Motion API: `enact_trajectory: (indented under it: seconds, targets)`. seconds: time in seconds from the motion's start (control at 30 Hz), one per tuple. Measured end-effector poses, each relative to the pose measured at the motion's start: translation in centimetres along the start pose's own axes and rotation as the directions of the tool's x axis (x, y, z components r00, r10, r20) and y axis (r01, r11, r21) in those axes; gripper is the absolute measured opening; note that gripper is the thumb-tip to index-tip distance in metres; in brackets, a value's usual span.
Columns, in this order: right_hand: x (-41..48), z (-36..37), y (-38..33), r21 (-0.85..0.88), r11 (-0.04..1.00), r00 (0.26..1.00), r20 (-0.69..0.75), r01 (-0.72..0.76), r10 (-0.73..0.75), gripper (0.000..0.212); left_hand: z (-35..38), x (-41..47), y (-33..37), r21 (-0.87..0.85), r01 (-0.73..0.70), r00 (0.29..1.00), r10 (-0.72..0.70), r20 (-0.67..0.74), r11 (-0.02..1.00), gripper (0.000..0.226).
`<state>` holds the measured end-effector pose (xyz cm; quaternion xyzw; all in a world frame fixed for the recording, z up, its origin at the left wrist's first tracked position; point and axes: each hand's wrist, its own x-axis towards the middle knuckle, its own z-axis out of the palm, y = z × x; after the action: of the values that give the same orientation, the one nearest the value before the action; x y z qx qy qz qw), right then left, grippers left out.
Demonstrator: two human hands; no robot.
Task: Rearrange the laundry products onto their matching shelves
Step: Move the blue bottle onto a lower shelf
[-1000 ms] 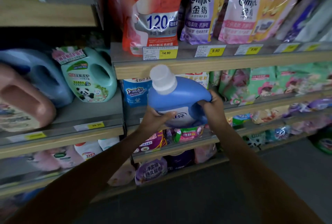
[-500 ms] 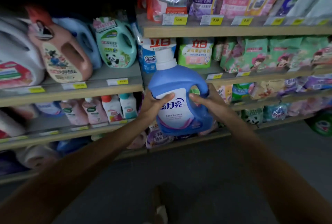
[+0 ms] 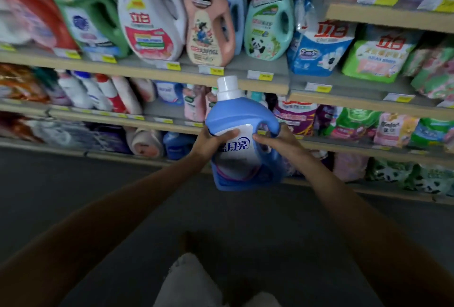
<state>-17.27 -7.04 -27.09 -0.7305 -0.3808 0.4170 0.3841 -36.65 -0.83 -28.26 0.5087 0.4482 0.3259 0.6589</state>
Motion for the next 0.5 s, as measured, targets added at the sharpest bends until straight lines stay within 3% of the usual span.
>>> enact_trajectory:
  seconds: [0.1, 0.17, 0.27, 0.3, 0.4, 0.43, 0.5]
  targets:
    - [2.2, 5.2, -1.4, -0.034, 0.999, 0.995, 0.093, -0.038, 0.041, 0.099, -5.0, 0.3, -0.6, 0.002, 0.023, 0.998, -0.023, -0.052, 1.000, 0.019]
    - [3.8, 8.8, -2.3, -0.058, 0.997, 0.988, 0.143, -0.048, 0.055, 0.087, -8.7, 0.7, -0.8, -0.009, 0.046, 0.995, -0.046, -0.093, 0.999, 0.013]
    - [6.1, 14.8, -3.7, -0.044, 0.997, 0.977, 0.201, -0.059, 0.067, 0.096, -14.7, 1.6, -1.2, -0.035, 0.088, 0.984, -0.093, -0.153, 0.995, 0.015]
    - [6.4, 16.8, -4.7, -0.035, 0.997, 0.975, 0.211, -0.071, 0.077, 0.094, -16.6, 2.0, -1.4, -0.047, 0.094, 0.980, -0.101, -0.169, 0.994, 0.019]
    - [7.7, 22.4, -6.5, -0.014, 0.991, 0.961, 0.243, -0.135, 0.134, 0.046, -22.0, 3.8, -2.1, -0.078, 0.122, 0.966, -0.137, -0.219, 0.989, 0.023]
    - [8.1, 23.7, -6.7, -0.005, 0.988, 0.959, 0.238, -0.154, 0.151, 0.049, -23.1, 4.3, -2.2, -0.087, 0.139, 0.961, -0.155, -0.229, 0.987, 0.018]
    - [9.9, 27.3, -6.7, -0.016, 0.983, 0.960, 0.216, -0.180, 0.180, 0.080, -26.5, 5.9, -2.7, -0.092, 0.174, 0.954, -0.191, -0.232, 0.981, 0.017]
